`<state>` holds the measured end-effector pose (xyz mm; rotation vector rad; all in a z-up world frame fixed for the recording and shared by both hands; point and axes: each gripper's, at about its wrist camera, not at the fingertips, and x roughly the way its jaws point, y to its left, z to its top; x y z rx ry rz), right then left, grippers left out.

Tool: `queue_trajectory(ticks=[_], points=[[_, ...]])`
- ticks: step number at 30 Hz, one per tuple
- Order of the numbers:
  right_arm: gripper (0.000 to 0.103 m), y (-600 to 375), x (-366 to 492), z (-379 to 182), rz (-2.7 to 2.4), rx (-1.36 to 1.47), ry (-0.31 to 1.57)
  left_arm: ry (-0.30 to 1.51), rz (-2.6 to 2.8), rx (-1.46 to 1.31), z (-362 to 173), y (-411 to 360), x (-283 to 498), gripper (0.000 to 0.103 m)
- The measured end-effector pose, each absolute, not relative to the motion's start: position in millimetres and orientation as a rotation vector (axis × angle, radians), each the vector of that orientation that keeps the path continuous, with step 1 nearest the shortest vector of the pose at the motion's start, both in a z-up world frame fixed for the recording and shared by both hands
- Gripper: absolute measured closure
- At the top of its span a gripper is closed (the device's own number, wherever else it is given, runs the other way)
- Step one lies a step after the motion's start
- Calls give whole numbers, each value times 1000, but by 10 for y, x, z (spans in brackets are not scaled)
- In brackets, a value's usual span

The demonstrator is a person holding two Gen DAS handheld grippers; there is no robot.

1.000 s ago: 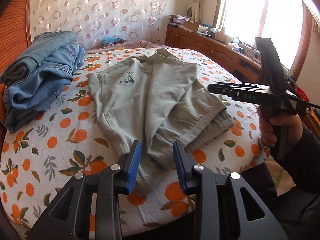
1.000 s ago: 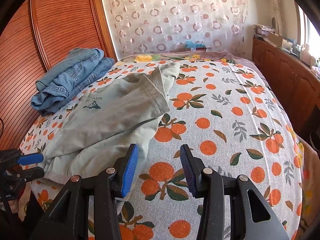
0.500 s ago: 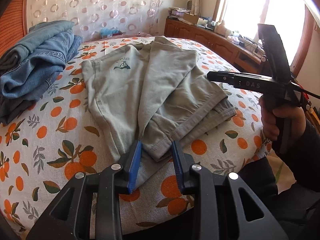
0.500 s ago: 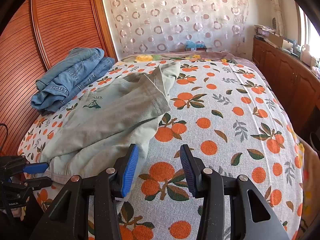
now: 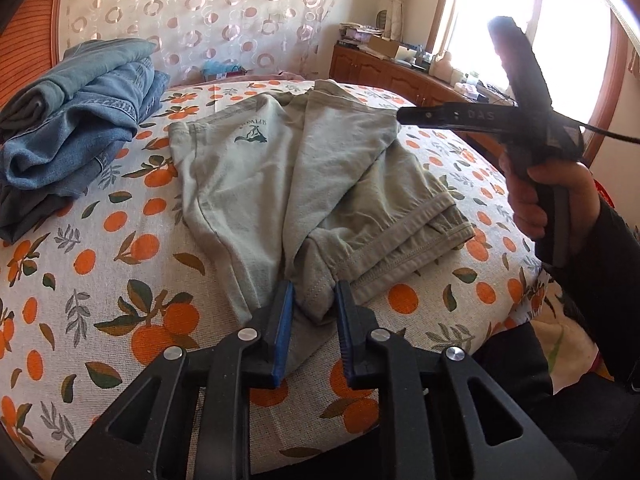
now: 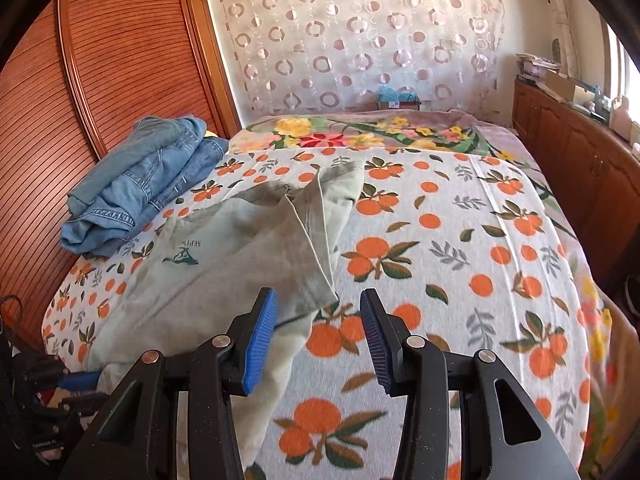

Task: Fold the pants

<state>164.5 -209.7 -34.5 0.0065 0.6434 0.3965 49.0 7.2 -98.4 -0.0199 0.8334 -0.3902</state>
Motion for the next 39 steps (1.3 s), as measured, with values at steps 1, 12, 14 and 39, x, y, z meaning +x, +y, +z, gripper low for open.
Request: queue_trajectory(ticks=[1,12,14,39], points=[[58,-2078,1692,-351,400,5,649,832,-390,-21,-984,82,491,81],[99,-2006,1921,-195,480,-9,661,773,-389,-37,-850,147,385,92],[100,-1944,1926,-77,489,-42,634,761,-390,-43,-822,175,355,92],[89,-458,2561,288,667,-209,640,768,-370,-106,-939,442,214,92]])
